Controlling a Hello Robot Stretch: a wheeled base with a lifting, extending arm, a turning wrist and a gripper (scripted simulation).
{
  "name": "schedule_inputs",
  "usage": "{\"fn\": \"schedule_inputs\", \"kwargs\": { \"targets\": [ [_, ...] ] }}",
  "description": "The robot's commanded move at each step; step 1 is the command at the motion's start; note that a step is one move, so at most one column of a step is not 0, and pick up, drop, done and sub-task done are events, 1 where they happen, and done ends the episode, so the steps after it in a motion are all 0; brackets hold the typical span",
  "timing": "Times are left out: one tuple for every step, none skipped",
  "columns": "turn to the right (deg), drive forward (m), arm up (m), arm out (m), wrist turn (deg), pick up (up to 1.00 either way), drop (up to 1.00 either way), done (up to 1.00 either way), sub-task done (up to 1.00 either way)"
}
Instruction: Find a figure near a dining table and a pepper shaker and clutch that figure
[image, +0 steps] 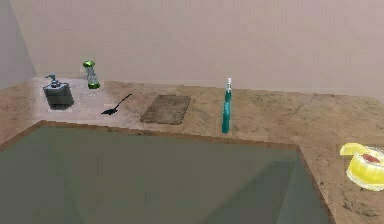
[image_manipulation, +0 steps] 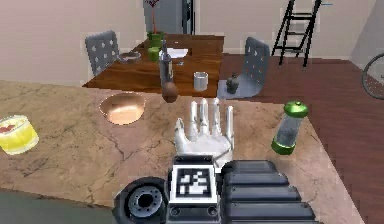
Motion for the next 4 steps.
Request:
{"fn": "schedule_inputs", "kwargs": {
  "targets": [
    [0.0, 0.0, 0.0, 0.0, 45.0, 0.0, 0.0, 0.0, 0.0],
    [0.0, 0.0, 0.0, 0.0, 45.0, 0.0, 0.0, 0.0, 0.0],
    [0.0, 0.0, 0.0, 0.0, 45.0, 0.0, 0.0, 0.0, 0.0],
    [0.0, 0.0, 0.0, 0.0, 6.0, 0.0, 0.0, 0.0, 0.0]
  ]
}}
